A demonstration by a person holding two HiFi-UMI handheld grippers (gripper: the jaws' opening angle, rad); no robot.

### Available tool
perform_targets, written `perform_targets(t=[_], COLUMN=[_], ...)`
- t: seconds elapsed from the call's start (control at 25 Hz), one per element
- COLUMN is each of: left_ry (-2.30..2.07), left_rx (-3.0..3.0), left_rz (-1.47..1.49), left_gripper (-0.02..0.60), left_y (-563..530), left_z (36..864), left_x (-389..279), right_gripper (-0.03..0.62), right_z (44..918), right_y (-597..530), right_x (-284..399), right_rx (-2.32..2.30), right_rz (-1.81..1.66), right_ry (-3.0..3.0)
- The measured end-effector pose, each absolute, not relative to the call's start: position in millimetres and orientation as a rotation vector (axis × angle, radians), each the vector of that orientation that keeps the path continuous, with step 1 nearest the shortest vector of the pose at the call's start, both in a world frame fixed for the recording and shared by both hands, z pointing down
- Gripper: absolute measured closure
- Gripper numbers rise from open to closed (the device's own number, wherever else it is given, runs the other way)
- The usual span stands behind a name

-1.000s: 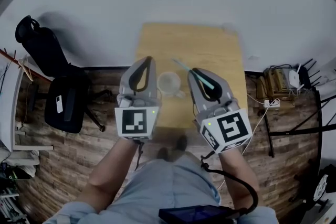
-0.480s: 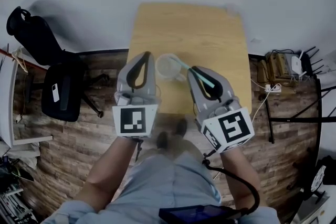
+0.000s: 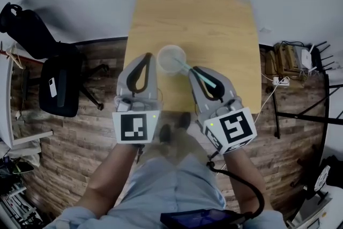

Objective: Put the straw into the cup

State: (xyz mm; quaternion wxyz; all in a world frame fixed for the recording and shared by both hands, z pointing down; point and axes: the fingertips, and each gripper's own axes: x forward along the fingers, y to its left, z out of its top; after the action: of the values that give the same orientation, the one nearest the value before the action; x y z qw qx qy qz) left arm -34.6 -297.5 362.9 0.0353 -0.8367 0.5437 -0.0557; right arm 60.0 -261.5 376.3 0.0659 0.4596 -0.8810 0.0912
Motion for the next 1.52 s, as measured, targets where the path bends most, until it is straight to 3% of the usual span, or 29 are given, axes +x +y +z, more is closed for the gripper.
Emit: perform_targets(t=[0.76,1.52], left_ry=[1.741,1.678], left_rx=[-2.608,-2.631], left_rz=[-0.261,-0.231], left_gripper=[0.563,0.563], left_y=[-327.0,-320.5], left_z=[410.9,398.6], left_x=[-41.1,-52.0], right_gripper=[0.551,0.502], right_z=[445.5,442.4], right_y=[-290.5,-286.3], right_x=[42.5,35.9], right_rx=[1.225,1.281], right_rz=[0.428,0.371], right_ry=[-2.621,-2.552])
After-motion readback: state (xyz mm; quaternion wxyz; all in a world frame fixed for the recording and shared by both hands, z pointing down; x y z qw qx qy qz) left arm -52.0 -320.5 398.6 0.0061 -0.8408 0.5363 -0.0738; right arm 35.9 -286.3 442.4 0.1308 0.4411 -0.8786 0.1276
